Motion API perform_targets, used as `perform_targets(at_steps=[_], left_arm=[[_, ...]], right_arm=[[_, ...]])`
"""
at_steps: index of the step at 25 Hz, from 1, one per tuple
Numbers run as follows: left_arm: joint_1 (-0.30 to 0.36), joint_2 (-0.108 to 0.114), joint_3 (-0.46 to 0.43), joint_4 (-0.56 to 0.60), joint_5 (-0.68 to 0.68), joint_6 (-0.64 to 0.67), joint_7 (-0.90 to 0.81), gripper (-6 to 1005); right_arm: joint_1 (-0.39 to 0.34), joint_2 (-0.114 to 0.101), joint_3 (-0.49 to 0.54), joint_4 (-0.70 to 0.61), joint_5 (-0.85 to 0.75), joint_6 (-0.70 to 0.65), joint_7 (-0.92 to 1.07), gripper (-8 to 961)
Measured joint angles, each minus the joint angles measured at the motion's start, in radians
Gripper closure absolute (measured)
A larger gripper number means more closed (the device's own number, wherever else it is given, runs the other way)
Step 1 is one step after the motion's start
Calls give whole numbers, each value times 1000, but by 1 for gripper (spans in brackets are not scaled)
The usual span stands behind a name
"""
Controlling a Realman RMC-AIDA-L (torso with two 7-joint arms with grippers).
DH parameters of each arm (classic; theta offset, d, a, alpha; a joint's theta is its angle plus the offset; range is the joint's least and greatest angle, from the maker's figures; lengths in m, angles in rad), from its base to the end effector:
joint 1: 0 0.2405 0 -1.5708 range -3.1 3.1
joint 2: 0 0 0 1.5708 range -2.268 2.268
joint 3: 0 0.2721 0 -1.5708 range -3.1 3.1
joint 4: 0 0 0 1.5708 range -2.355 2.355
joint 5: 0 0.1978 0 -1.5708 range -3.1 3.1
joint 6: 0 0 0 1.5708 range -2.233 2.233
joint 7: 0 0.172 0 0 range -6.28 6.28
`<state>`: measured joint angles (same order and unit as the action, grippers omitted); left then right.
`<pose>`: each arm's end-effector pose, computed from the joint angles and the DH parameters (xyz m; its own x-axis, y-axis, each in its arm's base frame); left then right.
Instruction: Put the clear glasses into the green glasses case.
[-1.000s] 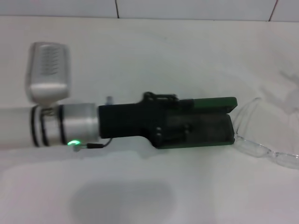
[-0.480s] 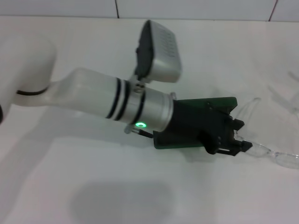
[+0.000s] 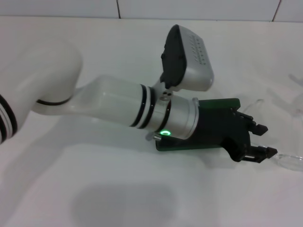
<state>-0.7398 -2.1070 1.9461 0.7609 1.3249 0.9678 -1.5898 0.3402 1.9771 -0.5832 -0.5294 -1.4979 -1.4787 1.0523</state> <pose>-0.1042 0.3149 -0.1776 0.9343 0.1691 0.3138 0.1559 -0.9855 0.0669 0.3223 0.3346 0.0671 0.6767 -0.0376 -0.7353 -0.5980 -0.6106 -0.5192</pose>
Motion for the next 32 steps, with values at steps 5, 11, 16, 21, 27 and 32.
perform_targets(at_steps=[5,11,16,21,27,32], left_arm=[[-27,-1,113,8,-66,-128,6,474],[-58,-1,195,13,-103,-206,6,473],[-74,-1,244,12,-124,-232,-8,474],[-87,-1,291,20,-166,-251,-23,475],[-106,-1,378,27,-231,-393,-18,474],[-117,-1,391,23,-240,-416,-17,473]], right_arm=[[6,0,-12,0,-1,0,0,98],[8,0,-15,1,-1,1,0,98],[8,0,-17,4,-1,2,0,98],[8,0,-17,6,-1,2,0,98],[9,0,-26,6,-1,2,0,98],[9,0,-26,5,-1,3,0,98]])
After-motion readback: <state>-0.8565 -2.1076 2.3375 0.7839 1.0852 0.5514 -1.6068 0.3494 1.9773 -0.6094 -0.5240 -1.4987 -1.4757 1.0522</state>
